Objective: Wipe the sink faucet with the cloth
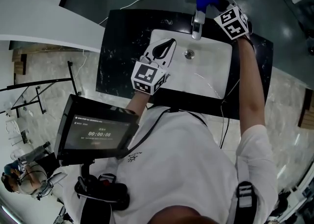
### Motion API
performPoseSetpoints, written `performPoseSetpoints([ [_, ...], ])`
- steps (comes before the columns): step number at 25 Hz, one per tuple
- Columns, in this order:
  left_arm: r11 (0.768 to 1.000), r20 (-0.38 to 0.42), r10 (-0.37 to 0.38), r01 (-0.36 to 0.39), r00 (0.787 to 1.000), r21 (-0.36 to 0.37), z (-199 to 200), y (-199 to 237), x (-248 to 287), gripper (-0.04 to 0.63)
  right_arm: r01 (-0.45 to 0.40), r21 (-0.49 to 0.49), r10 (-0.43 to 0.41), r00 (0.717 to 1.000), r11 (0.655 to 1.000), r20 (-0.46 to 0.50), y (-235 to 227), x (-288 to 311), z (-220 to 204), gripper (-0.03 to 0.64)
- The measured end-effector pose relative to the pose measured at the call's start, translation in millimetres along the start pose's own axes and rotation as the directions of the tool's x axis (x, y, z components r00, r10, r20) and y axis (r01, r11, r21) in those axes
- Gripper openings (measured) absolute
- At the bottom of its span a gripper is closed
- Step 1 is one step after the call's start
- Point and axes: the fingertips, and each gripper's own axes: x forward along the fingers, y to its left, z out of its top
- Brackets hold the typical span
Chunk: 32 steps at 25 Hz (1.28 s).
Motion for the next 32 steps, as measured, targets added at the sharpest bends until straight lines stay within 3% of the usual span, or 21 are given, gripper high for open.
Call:
performPoseSetpoints([
  [6, 1.000, 0.007, -0.001, 0.001, 1.000, 0.010, -3.4, -4.6, -0.6, 0.002, -0.078, -0.135, 0.077, 0.997, 0.988, -0.013, 28.0, -11.2, -4.0, 0.074],
  [10, 1.000, 0.007, -0.017, 0.017, 1.000, 0.019, -3.2, -10.6, 0.2, 0.002, -0.193, -0.163, 0.191, 0.981, 0.968, -0.032, 54.4, -25.4, -12.9, 0.074],
  [13, 0.999, 0.008, -0.028, 0.028, 1.000, 0.024, -2.2, -13.1, 1.0, 0.002, -0.295, -0.153, 0.294, 0.955, 0.943, -0.031, 75.6, -40.8, -17.2, 0.072],
  [18, 0.999, 0.002, -0.046, 0.046, 0.999, 0.029, -2.7, -18.5, 2.7, 0.002, -0.457, -0.140, 0.459, 0.888, 0.878, -0.022, 111.0, -73.1, -14.8, 0.072],
  [22, 0.998, 0.003, -0.058, 0.058, 0.998, 0.032, -2.2, -21.8, 2.9, 0.002, -0.512, -0.099, 0.518, 0.854, 0.853, 0.050, 119.5, -94.7, -4.3, 0.072],
  [24, 0.998, 0.006, -0.057, 0.057, 0.998, 0.033, -2.2, -21.1, 1.5, 0.002, -0.502, -0.064, 0.506, 0.854, 0.863, 0.125, 108.4, -100.9, 5.6, 0.072],
  [26, 0.998, 0.007, -0.054, 0.053, 0.999, 0.034, -2.7, -19.1, 0.1, 0.002, -0.451, -0.030, 0.448, 0.874, 0.892, 0.186, 86.7, -99.9, 16.6, 0.072],
  [30, 0.999, 0.003, -0.040, 0.040, 0.999, 0.028, -5.8, -15.5, -3.6, 0.002, -0.214, 0.035, 0.203, 0.960, 0.976, 0.191, 24.5, -72.4, 25.5, 0.072],
  [32, 0.999, 0.000, -0.033, 0.033, 0.999, 0.025, -6.9, -13.7, -5.4, 0.002, -0.090, 0.062, 0.078, 0.982, 0.994, 0.174, -3.2, -53.6, 25.2, 0.072],
])
